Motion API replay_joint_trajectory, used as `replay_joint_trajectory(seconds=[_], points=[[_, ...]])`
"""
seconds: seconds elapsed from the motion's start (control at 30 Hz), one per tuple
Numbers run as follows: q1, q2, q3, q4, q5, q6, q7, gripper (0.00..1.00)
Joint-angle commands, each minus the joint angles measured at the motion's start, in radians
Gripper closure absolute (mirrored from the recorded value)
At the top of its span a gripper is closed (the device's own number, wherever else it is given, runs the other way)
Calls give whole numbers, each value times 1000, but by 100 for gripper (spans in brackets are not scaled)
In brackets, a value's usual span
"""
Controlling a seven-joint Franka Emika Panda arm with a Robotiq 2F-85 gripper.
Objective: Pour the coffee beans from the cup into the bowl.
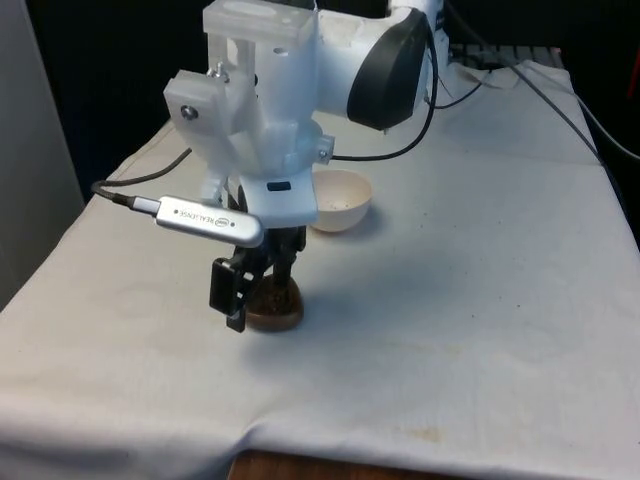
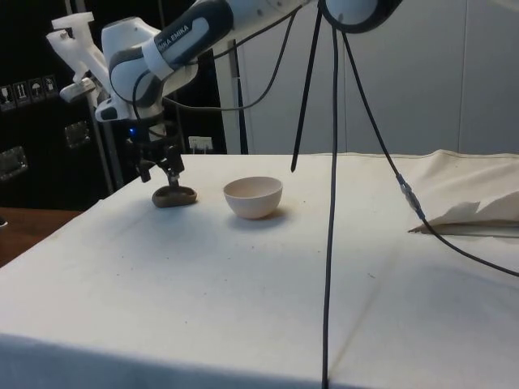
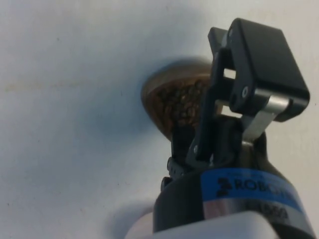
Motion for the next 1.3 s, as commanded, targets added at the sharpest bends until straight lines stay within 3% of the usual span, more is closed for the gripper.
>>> replay_joint_trajectory(seconds=[0.0,0.17,0.47,0.53,1.07,1.27], points=[[-5,11,5,15,6,16,-9,0],[-6,20,3,10,20,70,-30,0],[-5,21,0,5,27,84,-55,0],[-10,32,3,22,28,81,-71,0],[-6,27,0,11,29,77,-158,0],[-6,31,0,22,26,30,-196,0]])
